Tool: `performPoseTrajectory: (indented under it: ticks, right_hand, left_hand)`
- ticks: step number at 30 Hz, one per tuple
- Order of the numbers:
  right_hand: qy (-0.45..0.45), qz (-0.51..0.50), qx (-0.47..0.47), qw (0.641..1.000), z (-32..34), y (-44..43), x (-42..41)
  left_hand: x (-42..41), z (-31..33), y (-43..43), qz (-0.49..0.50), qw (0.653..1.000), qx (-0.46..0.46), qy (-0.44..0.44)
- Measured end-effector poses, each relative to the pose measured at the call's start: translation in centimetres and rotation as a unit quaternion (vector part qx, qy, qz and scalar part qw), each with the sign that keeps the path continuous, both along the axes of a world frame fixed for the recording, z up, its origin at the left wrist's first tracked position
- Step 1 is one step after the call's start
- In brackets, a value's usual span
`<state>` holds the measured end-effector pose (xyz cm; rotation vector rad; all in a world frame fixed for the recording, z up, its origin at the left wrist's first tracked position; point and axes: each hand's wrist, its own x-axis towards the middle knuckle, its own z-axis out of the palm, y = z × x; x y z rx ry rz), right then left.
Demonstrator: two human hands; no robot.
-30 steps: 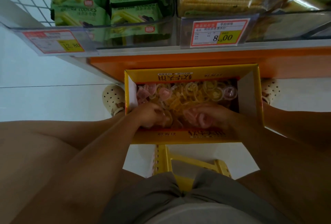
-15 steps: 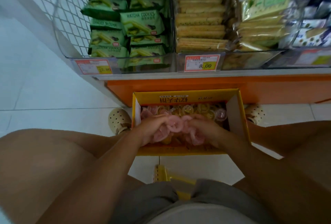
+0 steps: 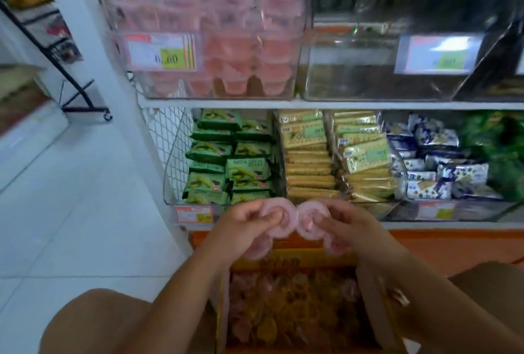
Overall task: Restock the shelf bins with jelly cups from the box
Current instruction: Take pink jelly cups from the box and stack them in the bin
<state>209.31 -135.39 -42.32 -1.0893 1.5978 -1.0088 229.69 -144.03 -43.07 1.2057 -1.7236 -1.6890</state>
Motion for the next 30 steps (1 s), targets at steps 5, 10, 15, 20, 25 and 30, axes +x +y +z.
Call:
performPoseTrajectory:
  ticks: [5, 10, 15, 20, 25, 30]
  right_hand:
    - [0.041, 0.009, -0.123, 0.992, 8.4, -1.7, 1.8]
    - [0.113, 0.027, -0.287, 0.951, 20.1, -5.6, 3.6]
    - [0.273, 0.045, -0.362, 0.890, 29.7, -12.3, 5.0]
    - [0.410, 0.100, -0.263, 0.868, 32.6, -22.0, 6.2]
    - [0.462, 0.169, -0.085, 0.866, 31.4, -29.0, 8.9]
    - [0.422, 0.221, -0.049, 0.878, 30.4, -32.1, 11.1]
  left_hand:
    - [1.8, 9.1, -0.7, 0.031, 0.989, -0.139, 0.043]
    - [4.1, 18.6, -2.1, 0.105, 0.954, -0.246, 0.134]
    - [6.9, 23.4, -5.9, 0.195, 0.924, -0.300, 0.133]
    - [9.3, 23.7, -8.7, 0.226, 0.918, -0.320, 0.065]
    - [10.4, 22.9, -9.8, 0.224, 0.922, -0.315, 0.017]
    - [11.2, 22.9, -10.5, 0.232, 0.923, -0.307, 0.014]
